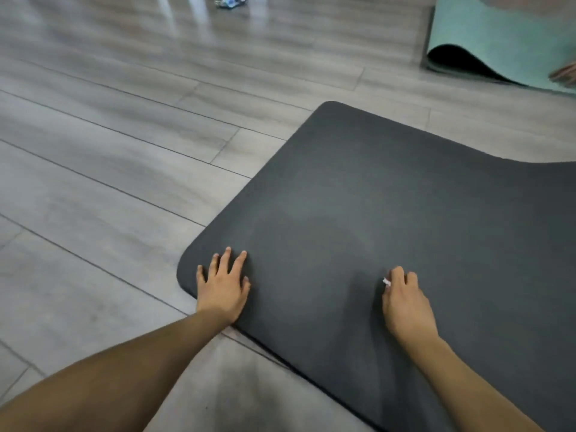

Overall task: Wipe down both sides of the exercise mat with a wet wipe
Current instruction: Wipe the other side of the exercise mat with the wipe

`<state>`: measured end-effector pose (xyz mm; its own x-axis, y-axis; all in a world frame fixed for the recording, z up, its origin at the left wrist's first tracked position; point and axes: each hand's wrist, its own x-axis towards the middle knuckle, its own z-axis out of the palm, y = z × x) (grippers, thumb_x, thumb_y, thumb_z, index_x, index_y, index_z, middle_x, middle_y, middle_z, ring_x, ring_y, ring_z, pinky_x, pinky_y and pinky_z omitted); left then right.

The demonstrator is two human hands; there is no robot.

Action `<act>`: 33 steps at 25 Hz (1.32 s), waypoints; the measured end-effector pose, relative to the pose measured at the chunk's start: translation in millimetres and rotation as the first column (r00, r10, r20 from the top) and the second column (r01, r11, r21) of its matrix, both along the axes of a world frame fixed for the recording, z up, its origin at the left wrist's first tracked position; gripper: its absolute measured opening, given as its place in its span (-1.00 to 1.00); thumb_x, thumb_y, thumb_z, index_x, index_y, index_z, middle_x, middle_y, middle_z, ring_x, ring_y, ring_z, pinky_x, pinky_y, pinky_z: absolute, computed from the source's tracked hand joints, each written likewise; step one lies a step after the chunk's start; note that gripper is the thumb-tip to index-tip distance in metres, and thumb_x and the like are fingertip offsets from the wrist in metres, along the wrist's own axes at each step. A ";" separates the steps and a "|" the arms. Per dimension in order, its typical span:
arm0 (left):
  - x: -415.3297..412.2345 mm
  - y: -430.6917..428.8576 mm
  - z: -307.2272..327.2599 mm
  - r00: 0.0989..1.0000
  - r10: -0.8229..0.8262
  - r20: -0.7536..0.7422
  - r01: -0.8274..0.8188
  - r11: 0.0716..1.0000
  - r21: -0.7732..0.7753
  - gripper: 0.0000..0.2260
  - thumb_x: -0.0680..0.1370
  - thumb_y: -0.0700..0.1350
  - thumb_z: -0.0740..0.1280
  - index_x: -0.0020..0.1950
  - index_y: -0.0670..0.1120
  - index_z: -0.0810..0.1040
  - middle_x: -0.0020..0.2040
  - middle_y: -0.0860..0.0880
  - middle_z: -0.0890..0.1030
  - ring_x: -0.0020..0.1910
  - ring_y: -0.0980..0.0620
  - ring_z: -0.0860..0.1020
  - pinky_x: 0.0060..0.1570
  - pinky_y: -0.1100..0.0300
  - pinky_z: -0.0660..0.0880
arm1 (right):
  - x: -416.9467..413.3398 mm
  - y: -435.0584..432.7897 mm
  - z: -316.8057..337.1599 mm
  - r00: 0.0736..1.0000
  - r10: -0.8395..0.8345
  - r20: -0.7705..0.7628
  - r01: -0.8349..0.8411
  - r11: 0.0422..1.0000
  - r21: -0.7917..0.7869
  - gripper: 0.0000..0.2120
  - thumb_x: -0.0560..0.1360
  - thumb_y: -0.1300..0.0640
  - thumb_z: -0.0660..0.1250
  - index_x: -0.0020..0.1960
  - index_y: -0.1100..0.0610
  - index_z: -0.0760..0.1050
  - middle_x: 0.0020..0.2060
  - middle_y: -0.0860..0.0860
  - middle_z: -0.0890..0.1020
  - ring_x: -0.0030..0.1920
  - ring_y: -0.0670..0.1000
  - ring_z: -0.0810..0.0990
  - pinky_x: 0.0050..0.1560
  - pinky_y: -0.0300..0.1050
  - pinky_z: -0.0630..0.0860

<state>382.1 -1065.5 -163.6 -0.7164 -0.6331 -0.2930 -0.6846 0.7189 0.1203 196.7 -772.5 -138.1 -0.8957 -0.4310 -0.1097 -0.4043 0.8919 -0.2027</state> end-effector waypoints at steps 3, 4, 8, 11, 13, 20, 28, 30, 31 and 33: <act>29.4 -48.4 2.3 0.957 0.288 -0.026 -0.288 0.958 -0.001 -0.46 0.68 0.12 0.15 0.63 0.09 0.10 0.65 -0.11 0.10 0.60 -0.20 0.12 0.53 -0.22 0.13 | 8.6 -28.5 3.0 0.993 0.087 0.083 -0.086 0.996 -0.016 -0.90 0.59 0.23 0.18 0.09 0.16 0.31 -0.03 0.12 0.33 -0.43 0.08 0.32 -0.41 -0.05 0.29; 32.3 -59.9 4.2 0.928 0.367 -0.067 -0.365 0.930 0.045 -0.42 0.66 0.13 0.21 0.63 0.03 0.12 0.62 -0.16 0.16 0.57 -0.25 0.18 0.49 -0.22 0.20 | 11.4 -35.8 2.3 0.986 0.129 0.102 -0.130 0.991 0.009 -0.91 0.59 0.22 0.18 0.09 0.15 0.32 0.00 0.10 0.32 -0.37 0.08 0.34 -0.37 -0.05 0.30; 21.0 -79.7 10.9 0.877 0.446 -0.181 -0.434 0.895 0.103 -0.37 0.56 0.11 0.41 0.51 -0.17 0.33 0.40 -0.25 0.40 0.37 -0.29 0.37 0.36 -0.15 0.36 | 17.3 -66.8 7.0 0.971 0.169 0.171 -0.165 0.986 -0.037 -0.90 0.58 0.19 0.16 -0.04 0.11 0.45 -0.04 0.06 0.46 -0.11 0.13 0.51 -0.17 -0.02 0.43; 15.3 -79.3 16.8 0.833 0.510 -0.215 -0.489 0.860 0.145 -0.51 0.54 0.10 0.45 0.36 -0.13 0.48 0.33 -0.23 0.39 0.32 -0.28 0.37 0.33 -0.13 0.39 | 19.0 -90.4 16.4 0.955 0.169 0.245 -0.150 0.984 -0.095 -0.83 0.56 0.18 0.17 -0.13 0.11 0.51 -0.08 0.10 0.56 -0.05 0.18 0.56 -0.06 0.01 0.50; 14.9 -81.1 21.7 0.845 0.494 -0.206 -0.452 0.865 0.217 -0.62 0.56 0.04 0.44 0.28 -0.12 0.52 0.29 -0.21 0.35 0.29 -0.28 0.37 0.31 -0.09 0.40 | 21.2 -108.5 23.9 0.944 0.144 0.296 -0.107 0.985 -0.136 -0.83 0.55 0.13 0.19 -0.15 0.12 0.51 -0.13 0.10 0.61 -0.03 0.20 0.58 -0.08 -0.01 0.50; -20.9 -29.7 84.7 0.911 0.195 -0.364 -0.072 0.943 0.324 -0.80 0.43 -0.04 0.50 -0.08 -0.02 0.51 0.12 0.05 0.37 -0.03 -0.02 0.51 -0.02 0.17 0.42 | 26.3 -185.3 60.1 0.860 -0.005 0.511 0.213 0.912 -0.351 -0.43 0.37 -0.48 0.24 -0.15 0.06 0.51 -0.22 -0.05 0.63 -0.10 0.01 0.58 -0.07 -0.08 0.44; -42.9 21.6 120.6 0.805 0.282 -0.522 -0.060 0.914 0.400 -0.81 0.57 0.13 0.35 -0.03 0.02 0.55 0.04 0.12 0.46 -0.03 0.11 0.53 0.00 0.19 0.45 | -7.1 -232.7 78.5 0.864 0.065 0.499 0.149 0.915 -0.376 -0.67 0.48 0.04 0.29 -0.39 0.15 0.33 -0.49 0.02 0.43 -0.41 0.07 0.42 -0.29 -0.10 0.37; -50.3 18.7 141.4 0.760 0.357 -0.543 -0.162 0.913 0.374 -0.89 0.61 0.06 0.34 -0.01 0.04 0.52 -0.01 0.09 0.51 -0.01 0.05 0.53 -0.03 0.17 0.40 | -11.7 -213.9 87.5 0.857 0.082 0.509 0.160 0.896 -0.414 -0.77 0.49 0.07 0.27 -0.23 0.22 0.48 -0.38 0.06 0.55 -0.34 0.07 0.52 -0.28 -0.07 0.46; -52.9 19.7 153.9 0.733 0.394 -0.555 -0.215 0.908 0.361 -0.91 0.60 -0.03 0.36 -0.01 0.03 0.47 -0.06 0.07 0.53 -0.03 0.02 0.53 -0.10 0.17 0.37 | -14.5 -202.9 97.9 0.818 0.104 0.565 0.207 0.865 -0.458 -0.78 0.51 0.08 0.26 -0.16 0.25 0.50 -0.32 0.09 0.59 -0.33 0.08 0.56 -0.30 -0.07 0.51; -57.7 38.6 190.9 0.739 0.466 -0.486 -0.283 0.870 0.404 -0.81 0.57 -0.12 0.39 0.08 0.02 0.40 -0.10 0.06 0.56 -0.09 -0.02 0.54 -0.19 0.16 0.37 | -19.9 -182.0 134.4 0.707 0.142 0.693 0.339 0.792 -0.508 -0.78 0.54 0.10 0.23 -0.19 0.22 0.40 -0.38 0.12 0.50 -0.49 0.04 0.46 -0.55 -0.23 0.36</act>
